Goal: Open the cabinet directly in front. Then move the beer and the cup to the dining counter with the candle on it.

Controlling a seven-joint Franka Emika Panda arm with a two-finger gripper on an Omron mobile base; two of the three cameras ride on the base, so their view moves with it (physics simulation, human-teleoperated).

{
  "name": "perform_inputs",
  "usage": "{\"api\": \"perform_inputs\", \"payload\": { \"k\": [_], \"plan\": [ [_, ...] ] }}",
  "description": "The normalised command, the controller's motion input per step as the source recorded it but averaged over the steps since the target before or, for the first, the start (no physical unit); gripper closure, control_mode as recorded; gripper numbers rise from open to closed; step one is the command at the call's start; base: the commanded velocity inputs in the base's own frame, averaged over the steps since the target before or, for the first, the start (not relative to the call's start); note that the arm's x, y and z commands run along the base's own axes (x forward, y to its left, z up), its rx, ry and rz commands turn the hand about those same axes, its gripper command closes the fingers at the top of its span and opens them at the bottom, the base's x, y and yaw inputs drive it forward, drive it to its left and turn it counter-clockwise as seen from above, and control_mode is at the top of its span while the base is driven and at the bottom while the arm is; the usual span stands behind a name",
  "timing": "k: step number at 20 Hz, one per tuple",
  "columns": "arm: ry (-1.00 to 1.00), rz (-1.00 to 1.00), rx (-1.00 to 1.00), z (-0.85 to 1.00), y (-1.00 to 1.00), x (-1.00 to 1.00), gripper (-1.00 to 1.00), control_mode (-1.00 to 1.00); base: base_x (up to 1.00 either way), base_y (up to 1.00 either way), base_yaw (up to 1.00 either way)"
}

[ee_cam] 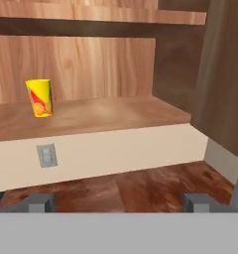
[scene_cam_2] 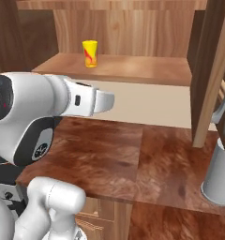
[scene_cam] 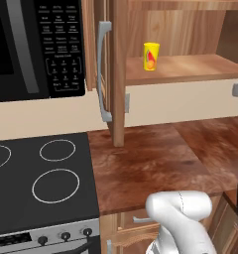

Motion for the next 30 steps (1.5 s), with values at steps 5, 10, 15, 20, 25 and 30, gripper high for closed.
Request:
{"api": "perform_inputs", "payload": {
  "k": [5,10,15,20,25,30],
  "plan": [
    [0.14,0.1,-0.01,0.15,0.16,0.0,-1.0,-1.0,0.0,0.0,0.0],
    [0.0,0.02,0.01,0.0,0.0,-0.01,-1.0,-1.0,0.0,0.0,0.0],
    [0.0,0.0,0.04,0.16,0.0,0.0,-1.0,-1.0,0.0,0.0,0.0],
    [0.0,0.0,0.01,0.47,0.18,0.07,-1.0,-1.0,0.0,0.0,0.0],
    [0.0,0.0,0.04,0.3,0.31,0.14,-1.0,-1.0,0.0,0.0,0.0],
    [-0.01,0.0,0.03,0.08,0.41,0.27,-1.0,-1.0,0.0,0.0,0.0]
  ]
}}
